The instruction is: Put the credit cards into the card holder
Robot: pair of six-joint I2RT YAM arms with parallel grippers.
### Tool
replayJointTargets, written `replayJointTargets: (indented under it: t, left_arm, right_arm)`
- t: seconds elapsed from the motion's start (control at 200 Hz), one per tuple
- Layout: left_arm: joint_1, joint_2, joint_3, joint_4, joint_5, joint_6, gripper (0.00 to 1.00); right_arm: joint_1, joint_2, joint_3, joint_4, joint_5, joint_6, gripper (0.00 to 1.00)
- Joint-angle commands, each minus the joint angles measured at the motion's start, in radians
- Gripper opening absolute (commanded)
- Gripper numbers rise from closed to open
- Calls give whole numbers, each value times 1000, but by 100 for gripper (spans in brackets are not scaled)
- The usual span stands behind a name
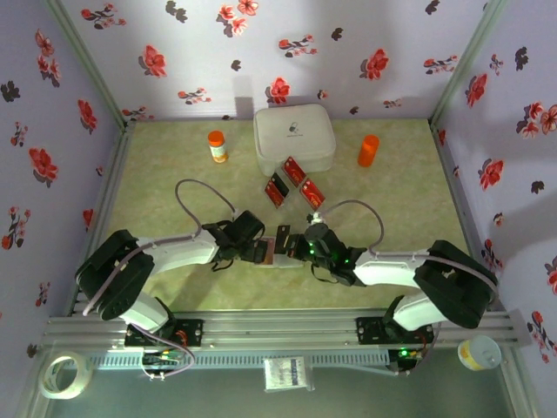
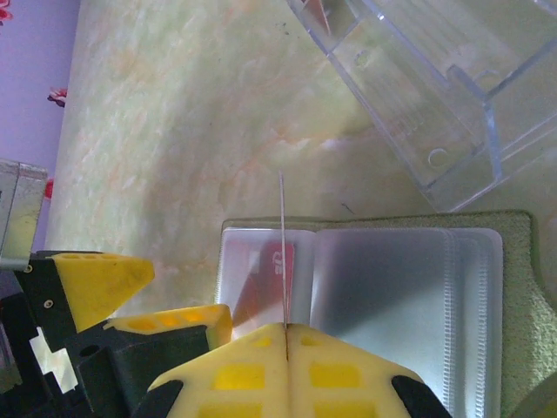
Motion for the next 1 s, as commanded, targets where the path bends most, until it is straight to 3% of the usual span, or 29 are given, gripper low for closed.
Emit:
replayJointTargets:
  t: [0.0, 0.515, 0.995]
  left_arm:
    - [-5, 1, -29, -49, -31, -13, 100]
    - [-5, -8, -34, -49, -26, -20, 100]
    - [-5, -14, 74, -64, 3, 36, 100]
  right_arm:
    - [12, 17, -20, 47, 35, 29, 0]
    - [21, 46, -52, 120, 29, 67, 0]
    - [29, 44, -70, 120, 46, 81, 0]
